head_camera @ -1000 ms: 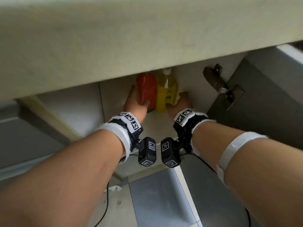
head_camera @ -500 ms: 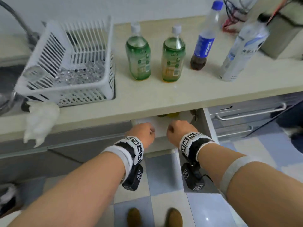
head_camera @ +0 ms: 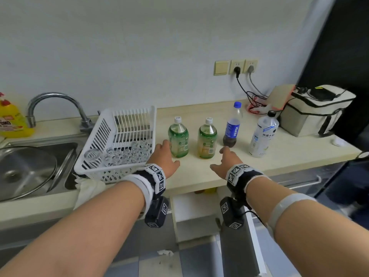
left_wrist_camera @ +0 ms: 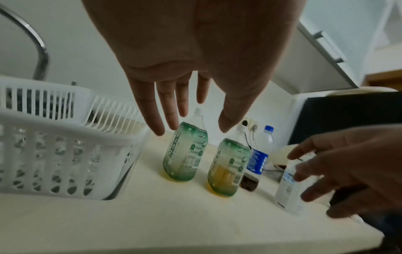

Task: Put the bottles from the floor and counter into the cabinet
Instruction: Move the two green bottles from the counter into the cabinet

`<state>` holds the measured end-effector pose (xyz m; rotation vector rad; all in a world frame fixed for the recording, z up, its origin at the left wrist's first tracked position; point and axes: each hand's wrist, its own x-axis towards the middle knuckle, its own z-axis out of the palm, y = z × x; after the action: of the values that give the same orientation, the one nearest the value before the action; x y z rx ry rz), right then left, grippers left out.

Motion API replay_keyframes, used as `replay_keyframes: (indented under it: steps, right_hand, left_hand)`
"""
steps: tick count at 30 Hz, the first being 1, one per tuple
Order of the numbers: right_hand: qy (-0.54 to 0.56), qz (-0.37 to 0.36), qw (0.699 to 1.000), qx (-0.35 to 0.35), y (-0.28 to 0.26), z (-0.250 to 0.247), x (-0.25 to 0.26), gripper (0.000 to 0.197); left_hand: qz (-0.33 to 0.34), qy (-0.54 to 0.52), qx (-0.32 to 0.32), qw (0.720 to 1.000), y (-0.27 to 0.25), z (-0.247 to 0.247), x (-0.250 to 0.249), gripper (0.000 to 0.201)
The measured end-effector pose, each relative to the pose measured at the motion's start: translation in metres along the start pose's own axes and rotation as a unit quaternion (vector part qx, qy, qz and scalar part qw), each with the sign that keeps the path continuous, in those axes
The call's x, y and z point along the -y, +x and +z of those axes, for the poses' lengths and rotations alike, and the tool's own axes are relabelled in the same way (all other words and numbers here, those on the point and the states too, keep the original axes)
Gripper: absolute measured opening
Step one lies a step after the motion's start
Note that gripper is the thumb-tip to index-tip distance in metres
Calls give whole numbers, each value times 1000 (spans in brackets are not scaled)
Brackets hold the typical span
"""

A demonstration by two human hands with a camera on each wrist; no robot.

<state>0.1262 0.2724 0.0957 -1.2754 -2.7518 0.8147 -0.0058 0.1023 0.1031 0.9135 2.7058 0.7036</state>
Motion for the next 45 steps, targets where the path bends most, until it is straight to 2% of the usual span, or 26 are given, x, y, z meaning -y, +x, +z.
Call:
replay_keyframes:
  steps: [3, 6, 8, 11, 16, 21, 26, 34, 37, 40, 45]
  right_hand:
    - [62, 27, 998, -8, 30, 4, 3, 85]
    - [142, 44, 989, -20, 68, 9, 7, 94]
    - [179, 49, 982, -25, 96, 15, 9, 102]
    - [207, 56, 976, -34, 136, 23, 11, 116]
    - [247, 50, 966, -52, 175, 37, 17, 115]
    - [224, 52, 970, -85, 180, 44, 17, 87]
    - [207, 55, 972, -94, 135, 44, 9, 76]
    - [265, 103, 947, -151, -16, 71, -17, 78]
    - [301, 151, 928, -162, -62, 94, -33, 81]
    - [297, 208, 920, -152, -96, 125, -49, 88]
    - [303, 312, 894, -108, -121, 174, -76, 88]
  left_hand:
    - [-28, -70, -4, 997, 28, 7, -2, 83]
    - [-62, -121, -7, 991, 66, 19, -5, 106]
    - [-84, -141, -12, 986, 96, 28, -6, 122]
    - [-106, -147, -29, 983, 139, 43, -1, 134]
    - [-107, -164, -35, 980, 188, 64, 15, 128]
    - [-78, -191, -67, 976, 201, 71, 23, 102]
    - [-19, -191, -22, 981, 170, 69, 22, 98]
    - [104, -183, 115, 971, 58, 66, 25, 102]
    - [150, -147, 145, 967, 22, 71, 25, 106]
    - [170, -122, 203, 956, -8, 83, 30, 111]
    - [154, -127, 271, 942, -37, 126, 61, 109]
